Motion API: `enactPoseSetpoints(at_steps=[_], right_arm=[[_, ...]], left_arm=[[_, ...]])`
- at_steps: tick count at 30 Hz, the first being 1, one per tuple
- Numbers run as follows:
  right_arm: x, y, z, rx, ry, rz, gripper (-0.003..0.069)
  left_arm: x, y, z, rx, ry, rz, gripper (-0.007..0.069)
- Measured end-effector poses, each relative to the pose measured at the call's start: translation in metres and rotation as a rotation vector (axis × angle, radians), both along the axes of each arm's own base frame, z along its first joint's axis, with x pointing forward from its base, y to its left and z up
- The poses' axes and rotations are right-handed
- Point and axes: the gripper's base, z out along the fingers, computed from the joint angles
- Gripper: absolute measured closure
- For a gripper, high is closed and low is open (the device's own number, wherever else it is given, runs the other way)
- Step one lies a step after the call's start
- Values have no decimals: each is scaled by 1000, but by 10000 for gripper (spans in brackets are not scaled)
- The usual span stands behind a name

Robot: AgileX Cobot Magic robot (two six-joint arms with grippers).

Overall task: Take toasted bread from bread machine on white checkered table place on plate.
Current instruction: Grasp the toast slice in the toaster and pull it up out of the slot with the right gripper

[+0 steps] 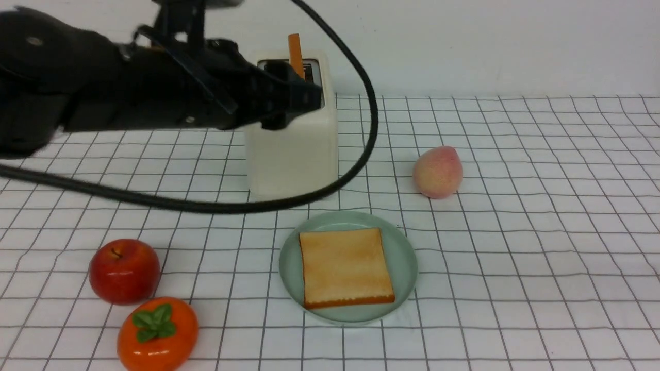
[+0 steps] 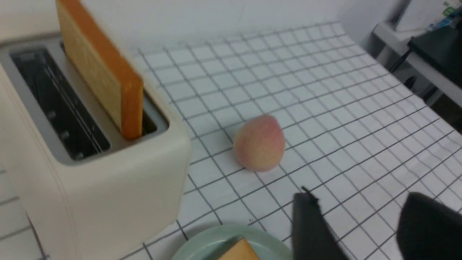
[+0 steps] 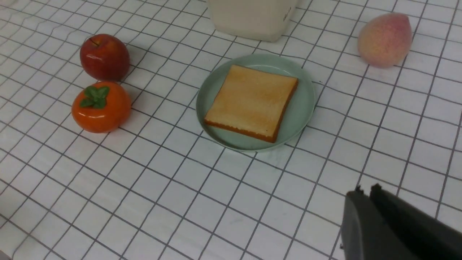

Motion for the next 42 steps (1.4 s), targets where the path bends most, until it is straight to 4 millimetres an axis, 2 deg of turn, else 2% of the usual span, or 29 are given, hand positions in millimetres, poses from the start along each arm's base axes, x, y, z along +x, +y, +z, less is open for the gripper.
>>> enactPoseSetpoints(at_steps=[2, 3, 4, 5, 8, 12, 15, 16, 17, 18, 21, 22, 24, 25, 26, 28, 29, 32, 39, 42], right_arm=[[7, 2, -1, 29, 29, 5, 626], [7, 2, -1, 32, 30, 6, 626], [15, 4, -2, 55, 59, 11, 626], [22, 6, -3, 71, 84, 15, 626], [47, 12, -3, 140, 147, 39, 626], [89, 29, -3, 167, 199, 121, 643], [122, 58, -8, 115, 232, 203, 656], [133, 76, -8, 71, 225, 231, 657], [137, 76, -8, 65, 225, 224, 657], [154, 104, -12, 3, 207, 246, 657], [176, 133, -12, -69, 152, 247, 657], [189, 148, -15, -91, 122, 237, 655], [204, 163, -17, -99, 86, 220, 645], [221, 177, -20, -100, 48, 200, 631], [226, 180, -21, -95, 47, 194, 629], [256, 197, -30, -65, 4, 143, 568], [258, 198, -31, -63, 7, 140, 562], [292, 217, -46, -31, -38, 97, 423], [341, 238, -69, -20, -144, 34, 83], [354, 239, -82, -19, -157, 8, 39]], left_arm=[[-28, 10, 20, 7, -57, -13, 535], [-30, 11, 21, 11, -64, -15, 549], [-46, 18, 28, 9, -86, -14, 613], [-56, 22, 32, 11, -102, -10, 638], [-93, 38, 37, -12, -138, 11, 638], [-136, 58, 24, -33, -164, 40, 638], [-160, 68, 11, -49, -194, 59, 638], [-166, 72, 7, -55, -208, 67, 638], [-168, 73, 5, -59, -213, 71, 638], [-177, 78, -1, -72, -238, 86, 638], [-186, 82, -6, -85, -263, 98, 638], [-189, 84, -8, -89, -271, 102, 638], [-191, 85, -11, -93, -275, 105, 638], [-192, 85, -12, -94, -275, 107, 638], [-192, 85, -12, -93, -273, 107, 638], [-191, 85, -13, -93, -272, 107, 638], [-191, 85, -13, -93, -272, 107, 638], [-191, 85, -13, -93, -271, 107, 638], [-191, 85, -13, -93, -271, 107, 638], [-191, 85, -13, -96, -270, 107, 638]])
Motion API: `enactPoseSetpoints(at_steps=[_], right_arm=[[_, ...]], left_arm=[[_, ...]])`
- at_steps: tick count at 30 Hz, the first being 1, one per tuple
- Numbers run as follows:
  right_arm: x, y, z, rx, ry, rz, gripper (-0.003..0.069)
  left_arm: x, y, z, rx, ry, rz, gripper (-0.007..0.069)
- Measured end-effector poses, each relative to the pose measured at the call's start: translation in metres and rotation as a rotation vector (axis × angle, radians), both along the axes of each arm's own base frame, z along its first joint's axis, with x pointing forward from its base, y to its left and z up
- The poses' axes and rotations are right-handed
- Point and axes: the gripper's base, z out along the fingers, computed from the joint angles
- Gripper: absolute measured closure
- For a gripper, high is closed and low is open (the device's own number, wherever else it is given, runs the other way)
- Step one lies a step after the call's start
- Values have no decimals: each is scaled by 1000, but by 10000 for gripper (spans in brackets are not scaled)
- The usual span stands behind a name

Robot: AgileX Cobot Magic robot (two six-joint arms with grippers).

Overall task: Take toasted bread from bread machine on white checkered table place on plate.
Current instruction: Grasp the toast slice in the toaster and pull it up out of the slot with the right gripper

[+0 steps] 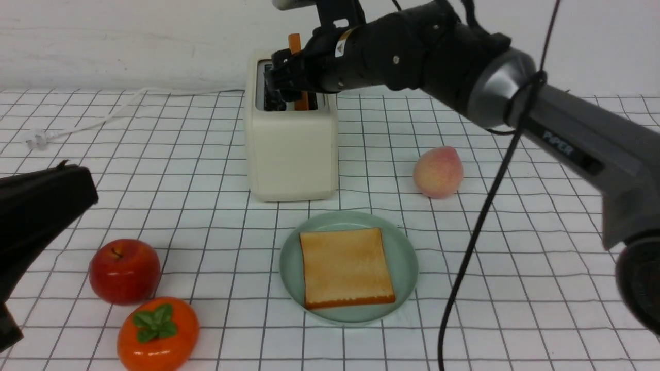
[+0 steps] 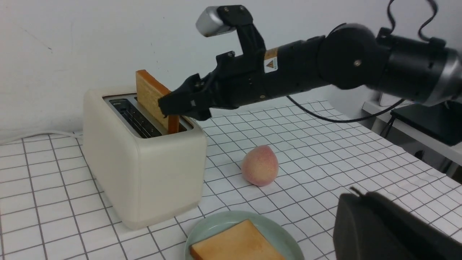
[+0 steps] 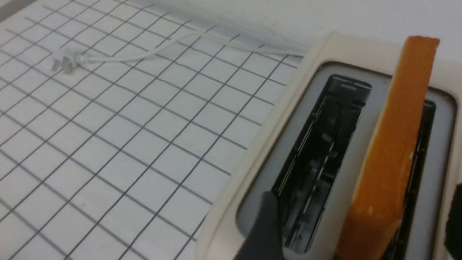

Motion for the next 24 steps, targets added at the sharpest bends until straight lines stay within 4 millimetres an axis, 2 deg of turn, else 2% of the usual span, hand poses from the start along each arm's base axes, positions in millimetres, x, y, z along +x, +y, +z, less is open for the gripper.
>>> enactPoseSetpoints(at_steps=[3, 5, 6, 11, 12, 13, 24], right_arm=[[19, -3, -19, 26, -11, -48, 43], [27, -4, -27, 45, -29, -66, 82], [32, -6, -32, 57, -44, -76, 140], [35, -8, -33, 39, -72, -80, 279], [36, -9, -32, 33, -87, -80, 338], [36, -9, -32, 31, -87, -81, 365], [33, -11, -28, 17, -58, -85, 493]], left_arm=[[0, 0, 0, -2, 7, -5, 638], [0, -1, -1, -1, 10, -7, 638], [0, -1, -1, -1, 10, -7, 638], [-1, -1, -1, 1, 13, -10, 638], [-1, -1, -1, 0, 13, -10, 638], [-1, -1, -1, 0, 13, -10, 638], [0, -1, -1, -1, 11, -9, 638]])
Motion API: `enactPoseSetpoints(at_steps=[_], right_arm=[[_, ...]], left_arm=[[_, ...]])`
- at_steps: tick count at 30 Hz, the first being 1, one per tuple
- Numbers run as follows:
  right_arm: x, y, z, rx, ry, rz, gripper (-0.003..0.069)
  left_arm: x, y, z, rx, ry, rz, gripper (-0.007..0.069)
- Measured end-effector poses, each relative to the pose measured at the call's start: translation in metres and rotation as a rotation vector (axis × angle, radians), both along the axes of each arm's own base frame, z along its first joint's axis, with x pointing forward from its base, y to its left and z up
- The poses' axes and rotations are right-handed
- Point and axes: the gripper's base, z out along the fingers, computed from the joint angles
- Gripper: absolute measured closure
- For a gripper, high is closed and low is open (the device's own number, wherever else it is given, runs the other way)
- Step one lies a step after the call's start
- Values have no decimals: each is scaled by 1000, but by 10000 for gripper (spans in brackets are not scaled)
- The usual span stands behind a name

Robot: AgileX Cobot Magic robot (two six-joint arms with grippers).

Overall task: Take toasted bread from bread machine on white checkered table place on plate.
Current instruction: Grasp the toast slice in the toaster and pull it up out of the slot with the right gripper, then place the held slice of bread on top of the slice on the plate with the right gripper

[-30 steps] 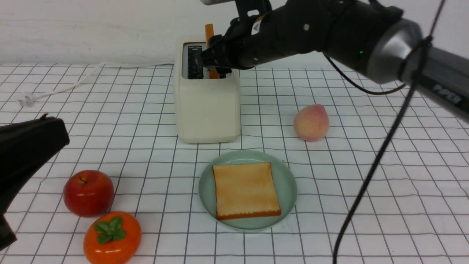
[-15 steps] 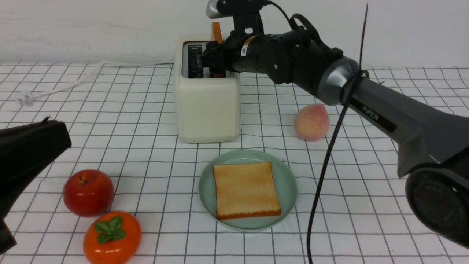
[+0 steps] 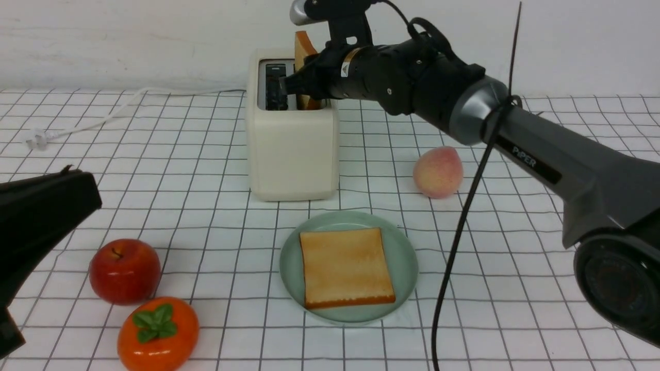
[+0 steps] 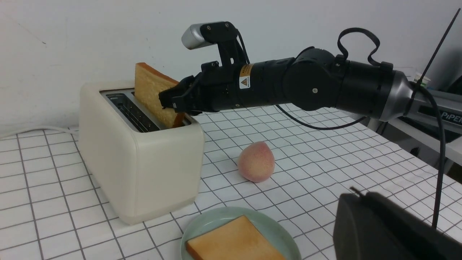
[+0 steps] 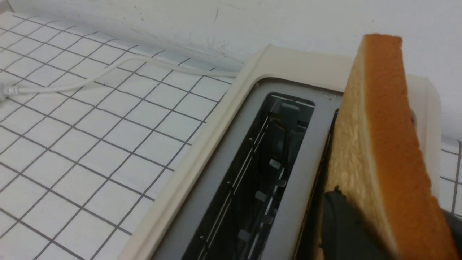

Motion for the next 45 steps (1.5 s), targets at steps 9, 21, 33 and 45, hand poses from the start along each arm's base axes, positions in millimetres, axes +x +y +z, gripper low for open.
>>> enactPoseSetpoints(at_steps=[9, 21, 33, 45], right_arm=[[-6, -5, 16, 8, 24, -7, 531], [-54, -16, 113, 65, -85, 29, 531], [-180, -75, 187, -244, 241, 286, 532], [-187, -68, 55, 48, 638, 494, 533]], left_arm=[[0, 0, 0, -2, -4, 3, 638], [0, 0, 0, -2, -5, 3, 638], [-1, -2, -3, 17, 28, -23, 638], [-3, -3, -6, 32, 53, -44, 638]])
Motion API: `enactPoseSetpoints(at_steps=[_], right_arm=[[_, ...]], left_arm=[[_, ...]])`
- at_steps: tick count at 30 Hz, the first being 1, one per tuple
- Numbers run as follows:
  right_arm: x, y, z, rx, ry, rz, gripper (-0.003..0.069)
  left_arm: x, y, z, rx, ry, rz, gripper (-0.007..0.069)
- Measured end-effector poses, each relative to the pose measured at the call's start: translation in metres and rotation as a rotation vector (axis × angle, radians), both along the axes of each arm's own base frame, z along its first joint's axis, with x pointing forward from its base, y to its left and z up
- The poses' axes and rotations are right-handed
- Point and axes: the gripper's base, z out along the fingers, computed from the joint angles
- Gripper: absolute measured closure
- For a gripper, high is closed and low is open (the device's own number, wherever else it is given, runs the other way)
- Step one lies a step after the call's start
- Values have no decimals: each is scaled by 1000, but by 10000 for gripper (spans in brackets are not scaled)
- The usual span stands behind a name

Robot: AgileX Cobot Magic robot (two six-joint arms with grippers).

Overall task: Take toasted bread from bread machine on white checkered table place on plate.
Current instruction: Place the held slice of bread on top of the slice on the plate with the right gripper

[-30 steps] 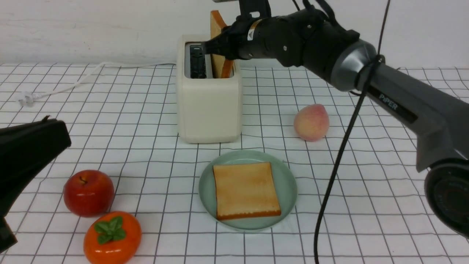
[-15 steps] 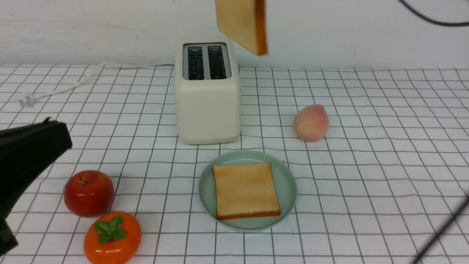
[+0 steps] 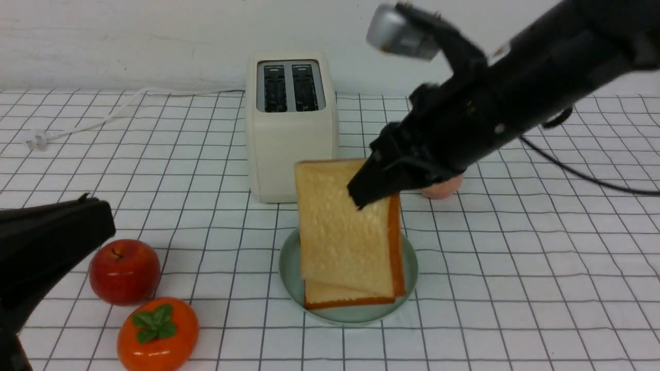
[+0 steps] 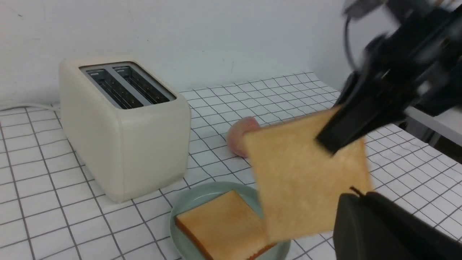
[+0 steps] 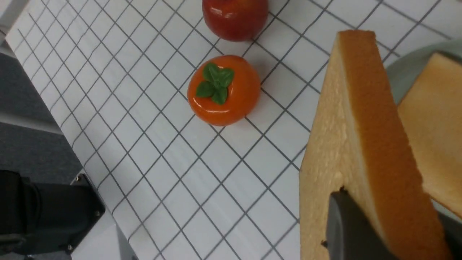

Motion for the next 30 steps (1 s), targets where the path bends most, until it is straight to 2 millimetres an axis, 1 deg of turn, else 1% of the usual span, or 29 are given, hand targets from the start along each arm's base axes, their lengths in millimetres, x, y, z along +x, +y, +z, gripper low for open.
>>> enactPoseSetpoints(at_steps=[1, 2, 3, 5, 6, 7, 8, 12, 13, 17, 19, 22, 23, 24, 25, 27, 28, 29, 30], right_arm=[[7, 4, -19, 7, 20, -1, 533], [7, 4, -19, 7, 20, -1, 533], [15, 9, -36, 12, 33, 1, 533], [26, 13, -52, 12, 41, -11, 533], [34, 13, -63, 20, 54, -38, 533], [36, 13, -65, 23, 58, -43, 533], [45, 11, -75, 34, 76, -81, 533], [64, -1, -95, 70, 139, -166, 533], [65, -2, -95, 71, 142, -170, 533], [72, -3, -112, 84, 214, -213, 533], [74, -3, -117, 84, 232, -221, 516], [76, -5, -119, 81, 238, -228, 464], [77, -7, -120, 81, 239, -233, 405], [78, -8, -120, 82, 239, -237, 370], [79, -11, -120, 82, 241, -241, 318], [81, -19, -117, 83, 235, -256, 237], [82, -21, -116, 83, 233, -261, 223], [83, -27, -112, 84, 230, -273, 185], [83, -28, -112, 84, 229, -276, 181]], left_arm=[[0, 0, 0, 0, 1, -1, 638], [0, 0, 0, 1, 1, -1, 638], [0, 0, 0, 2, 2, -2, 638], [0, 0, 0, 3, 4, -4, 638], [0, 0, -1, 4, 6, -5, 638], [0, 0, -1, 4, 6, -5, 638], [0, 0, -1, 5, 8, -7, 638], [-1, -1, -2, 12, 20, -17, 638], [-1, -1, -2, 13, 21, -18, 638], [-4, -3, -7, 38, 62, -52, 637], [-6, -5, -10, 60, 97, -80, 637], [-9, -7, -14, 85, 137, -113, 637], [-10, -7, -16, 96, 156, -128, 637], [-11, -8, -17, 102, 165, -136, 637], [-11, -8, -18, 107, 170, -140, 636], [-11, -8, -18, 111, 177, -146, 635], [-11, -8, -18, 111, 178, -146, 635], [-12, -8, -19, 113, 180, -148, 634], [-12, -8, -19, 113, 180, -148, 634]])
